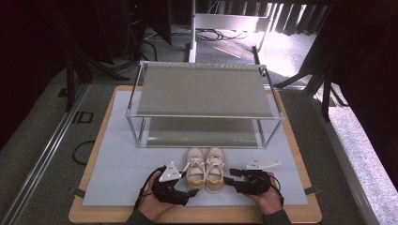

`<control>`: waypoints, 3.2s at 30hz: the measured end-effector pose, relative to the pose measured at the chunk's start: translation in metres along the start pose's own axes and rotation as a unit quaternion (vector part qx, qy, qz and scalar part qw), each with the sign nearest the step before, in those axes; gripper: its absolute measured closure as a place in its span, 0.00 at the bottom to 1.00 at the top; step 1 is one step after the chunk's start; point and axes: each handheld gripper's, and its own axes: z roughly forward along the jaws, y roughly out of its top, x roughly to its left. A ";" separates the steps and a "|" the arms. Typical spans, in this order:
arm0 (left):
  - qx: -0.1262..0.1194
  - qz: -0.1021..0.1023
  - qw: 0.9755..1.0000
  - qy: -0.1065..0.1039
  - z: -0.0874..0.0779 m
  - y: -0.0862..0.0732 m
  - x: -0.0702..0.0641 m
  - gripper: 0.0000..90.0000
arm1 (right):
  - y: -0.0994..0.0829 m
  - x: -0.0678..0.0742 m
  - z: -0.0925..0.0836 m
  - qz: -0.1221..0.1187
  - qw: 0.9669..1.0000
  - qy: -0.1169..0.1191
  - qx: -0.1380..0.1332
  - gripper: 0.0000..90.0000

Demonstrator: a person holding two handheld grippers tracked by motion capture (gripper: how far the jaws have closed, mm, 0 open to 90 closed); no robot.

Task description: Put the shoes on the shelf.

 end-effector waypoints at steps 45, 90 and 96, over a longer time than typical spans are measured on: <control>-0.013 -0.078 0.996 0.050 0.001 0.025 0.019 0.54 | 0.025 0.017 0.019 0.056 0.996 -0.066 0.026 0.60; -0.065 -0.108 0.991 0.049 0.004 0.040 0.015 0.63 | 0.022 0.004 0.002 0.091 0.994 -0.037 -0.048 0.78; -0.082 -0.112 0.989 0.055 0.005 0.050 0.020 0.63 | 0.031 -0.003 0.000 0.092 0.993 -0.040 -0.065 0.78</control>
